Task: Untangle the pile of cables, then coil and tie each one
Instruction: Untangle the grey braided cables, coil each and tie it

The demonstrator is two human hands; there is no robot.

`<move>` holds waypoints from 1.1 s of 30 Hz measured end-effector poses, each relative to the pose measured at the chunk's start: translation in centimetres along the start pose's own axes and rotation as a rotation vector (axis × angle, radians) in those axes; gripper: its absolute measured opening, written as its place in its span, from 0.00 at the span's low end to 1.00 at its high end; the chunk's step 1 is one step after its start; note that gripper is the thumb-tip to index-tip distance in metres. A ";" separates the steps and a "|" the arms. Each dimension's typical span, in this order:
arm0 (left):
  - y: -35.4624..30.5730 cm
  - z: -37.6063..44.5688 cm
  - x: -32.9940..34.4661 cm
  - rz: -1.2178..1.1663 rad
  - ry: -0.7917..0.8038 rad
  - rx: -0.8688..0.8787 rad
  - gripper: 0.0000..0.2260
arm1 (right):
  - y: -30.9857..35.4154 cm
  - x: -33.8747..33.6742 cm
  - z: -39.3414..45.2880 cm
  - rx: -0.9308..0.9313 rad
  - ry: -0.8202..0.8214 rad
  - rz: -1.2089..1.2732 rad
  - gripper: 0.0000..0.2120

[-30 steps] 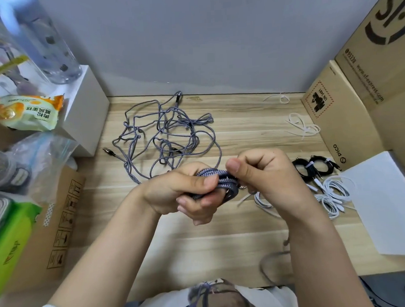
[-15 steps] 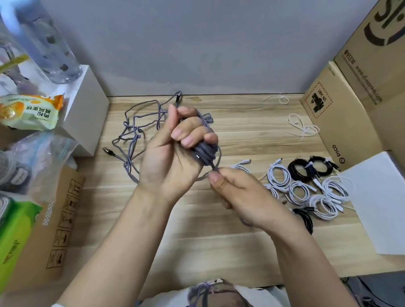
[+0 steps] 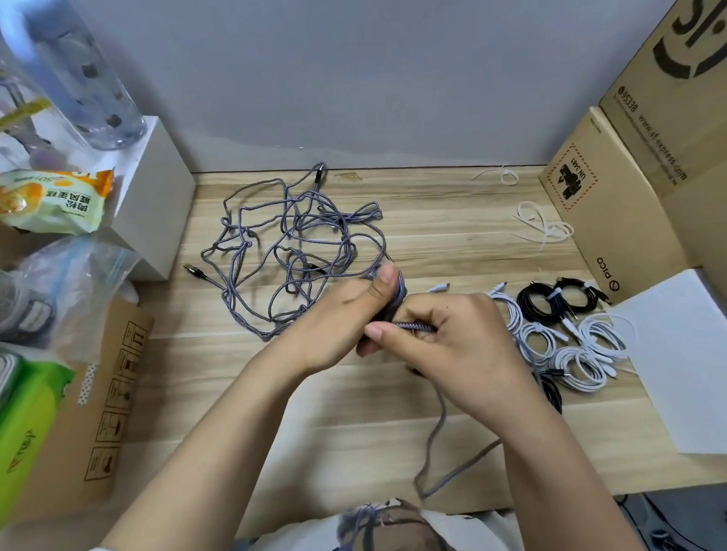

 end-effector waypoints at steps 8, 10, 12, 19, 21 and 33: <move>0.1 -1.3 -1.3 -0.477 0.531 -0.002 0.31 | -0.3 -2.0 0.3 -0.047 -0.182 0.245 0.15; -0.1 -1.3 -1.5 -0.673 0.632 0.095 0.29 | -0.4 -1.9 0.6 -0.058 -0.129 0.307 0.13; -0.5 -1.2 -1.4 -0.823 0.695 0.187 0.26 | -0.4 -1.5 0.7 -0.085 -0.066 0.366 0.16; -1.2 -1.3 -1.3 -1.275 0.772 0.341 0.18 | -0.8 -0.8 1.1 -0.048 0.051 0.435 0.18; -1.6 -1.4 -1.3 -1.402 0.721 0.372 0.16 | -0.8 -0.1 1.2 -0.044 0.109 0.431 0.18; -1.3 -0.2 -2.1 -1.400 -0.001 0.359 0.21 | -0.8 2.2 0.5 -0.005 0.245 0.013 0.17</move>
Point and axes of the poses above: each hand's wrist, its own z-axis towards the middle knuckle, its own x-axis out of the palm, y = z × x, the point moved 1 cm from there along z, towards the middle knuckle, and after that the axes turned 3 degrees about y, right-handed, at the moved point
